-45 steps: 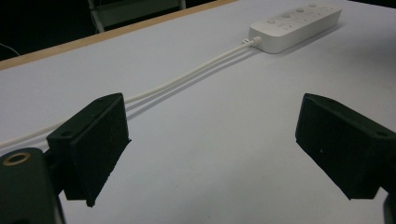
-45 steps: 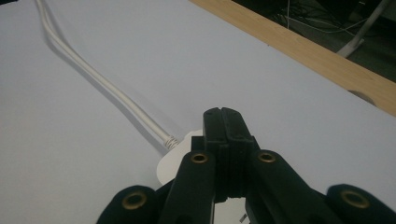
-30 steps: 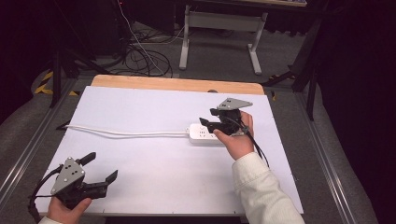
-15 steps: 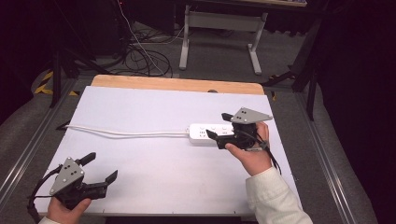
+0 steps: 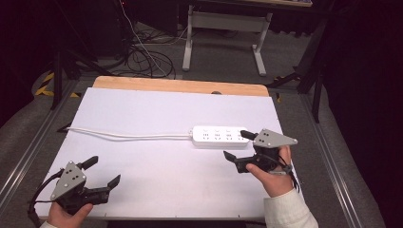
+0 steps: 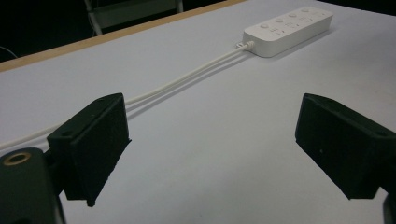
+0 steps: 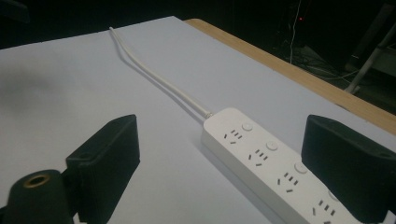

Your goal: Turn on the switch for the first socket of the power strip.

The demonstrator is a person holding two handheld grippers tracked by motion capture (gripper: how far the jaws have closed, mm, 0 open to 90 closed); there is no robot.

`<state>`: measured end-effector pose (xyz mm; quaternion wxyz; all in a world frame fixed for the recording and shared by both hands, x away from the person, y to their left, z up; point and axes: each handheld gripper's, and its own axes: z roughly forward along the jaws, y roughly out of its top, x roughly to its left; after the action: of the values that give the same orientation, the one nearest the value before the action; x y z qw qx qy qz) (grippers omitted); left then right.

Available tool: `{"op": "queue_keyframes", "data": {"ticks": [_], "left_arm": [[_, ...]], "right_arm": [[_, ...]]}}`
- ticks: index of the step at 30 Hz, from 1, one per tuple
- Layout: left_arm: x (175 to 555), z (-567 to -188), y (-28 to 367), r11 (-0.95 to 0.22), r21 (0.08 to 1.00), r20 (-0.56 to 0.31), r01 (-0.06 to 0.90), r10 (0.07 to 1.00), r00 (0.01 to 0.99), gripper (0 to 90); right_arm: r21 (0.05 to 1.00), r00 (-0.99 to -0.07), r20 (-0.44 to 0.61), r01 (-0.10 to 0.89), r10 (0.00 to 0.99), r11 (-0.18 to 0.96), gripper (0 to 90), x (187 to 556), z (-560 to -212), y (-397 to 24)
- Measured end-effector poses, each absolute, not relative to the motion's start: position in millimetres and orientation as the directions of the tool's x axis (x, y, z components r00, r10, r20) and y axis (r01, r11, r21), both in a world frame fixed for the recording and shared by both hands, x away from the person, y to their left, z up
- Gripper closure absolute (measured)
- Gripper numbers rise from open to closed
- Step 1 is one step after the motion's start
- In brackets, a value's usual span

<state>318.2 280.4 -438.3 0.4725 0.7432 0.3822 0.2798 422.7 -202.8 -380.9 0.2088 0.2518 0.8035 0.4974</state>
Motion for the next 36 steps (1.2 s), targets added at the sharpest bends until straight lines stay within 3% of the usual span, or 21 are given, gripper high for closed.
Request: {"op": "queue_keyframes", "data": {"ticks": [13,27,36], "left_arm": [[313.6,-435.2,280.2,-0.241,0.919,0.030,0.310,0.830,0.557,10.7],[311.2,-435.5,277.9,-0.275,0.920,0.075,0.280,0.824,0.562,10.9],[310.9,-438.1,276.6,-0.273,0.917,0.069,0.290,0.826,0.560,10.9]], "right_arm": [[0.900,-0.798,-0.034,0.238,0.602,0.366,11.9,400.8,-414.1,-233.3],[0.886,-0.799,0.000,0.279,0.601,0.371,11.9,390.0,-459.4,-251.9],[0.850,-0.772,0.040,0.360,0.634,0.386,10.9,382.7,-490.5,-258.6]]}}
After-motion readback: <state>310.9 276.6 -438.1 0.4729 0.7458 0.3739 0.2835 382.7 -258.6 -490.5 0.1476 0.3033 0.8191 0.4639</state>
